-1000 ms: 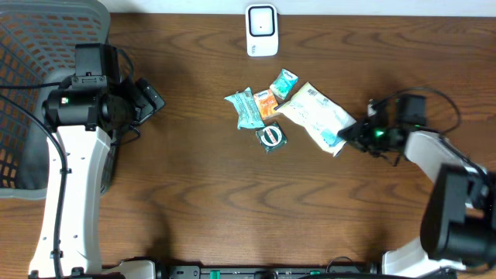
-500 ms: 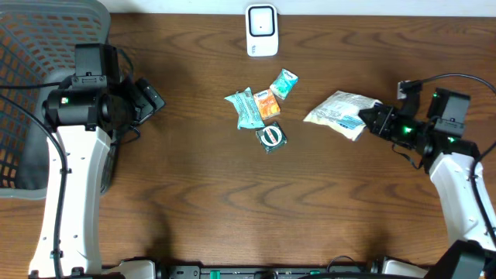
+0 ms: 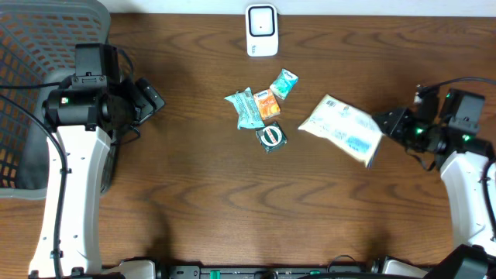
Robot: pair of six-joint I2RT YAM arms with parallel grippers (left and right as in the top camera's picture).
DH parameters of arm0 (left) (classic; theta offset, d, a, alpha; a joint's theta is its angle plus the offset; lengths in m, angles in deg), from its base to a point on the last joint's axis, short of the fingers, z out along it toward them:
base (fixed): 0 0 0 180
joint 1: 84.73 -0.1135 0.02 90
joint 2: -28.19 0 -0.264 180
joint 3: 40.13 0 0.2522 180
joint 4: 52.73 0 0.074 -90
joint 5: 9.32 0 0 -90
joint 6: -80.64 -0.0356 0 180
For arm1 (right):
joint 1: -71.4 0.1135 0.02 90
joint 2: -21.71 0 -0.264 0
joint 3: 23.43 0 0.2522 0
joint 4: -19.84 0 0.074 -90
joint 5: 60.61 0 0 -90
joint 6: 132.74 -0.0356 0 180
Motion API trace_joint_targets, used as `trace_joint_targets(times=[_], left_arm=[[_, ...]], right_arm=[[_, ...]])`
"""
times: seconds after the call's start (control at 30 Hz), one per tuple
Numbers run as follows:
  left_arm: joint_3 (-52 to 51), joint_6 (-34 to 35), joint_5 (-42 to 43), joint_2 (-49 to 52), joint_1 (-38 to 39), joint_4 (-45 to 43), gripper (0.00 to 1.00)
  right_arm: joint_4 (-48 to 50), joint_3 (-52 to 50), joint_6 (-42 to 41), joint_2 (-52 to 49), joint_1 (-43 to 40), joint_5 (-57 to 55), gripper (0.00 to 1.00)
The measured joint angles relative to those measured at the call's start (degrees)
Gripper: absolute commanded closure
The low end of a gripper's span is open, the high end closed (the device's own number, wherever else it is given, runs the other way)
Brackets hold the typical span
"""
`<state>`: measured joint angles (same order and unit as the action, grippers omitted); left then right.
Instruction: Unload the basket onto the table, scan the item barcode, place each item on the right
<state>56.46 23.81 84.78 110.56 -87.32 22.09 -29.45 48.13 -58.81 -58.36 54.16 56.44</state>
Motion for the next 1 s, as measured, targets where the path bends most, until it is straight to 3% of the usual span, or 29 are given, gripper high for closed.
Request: trace_joint_targets(times=[0.03,0.2,0.43,0.67,0.83,1.0], left_arm=[[0.0,0.0,0.0,0.0,0.0,0.0,0.02],[0.0,0.0,0.0,0.0,0.0,0.0,0.02],[0.0,0.0,0.0,0.0,0.0,0.0,0.02],[0.0,0.0,0.0,0.0,0.0,0.0,0.02],[0.0,0.0,0.0,0.0,0.0,0.0,0.02],[0.0,0.0,0.0,0.0,0.0,0.0,0.02]], right_arm=[[-1.2,1.6,0.1,0.0,0.0,-2.2,0.38],[-9.4,11.1,0.4,0.3,0.0,-6.2,0.39],[-14.6,8.7,0.4,0.8,5.2,-2.8,0.36],[-5.8,-4.3,-7.2,-0.2,15.6,-1.6,0.42],[4.9,-13.3,-15.2,-0.4,19.1,-1.9,0.34],[6.7,-15.5,-21.3,-0.5,18.2,-7.3,0.30]])
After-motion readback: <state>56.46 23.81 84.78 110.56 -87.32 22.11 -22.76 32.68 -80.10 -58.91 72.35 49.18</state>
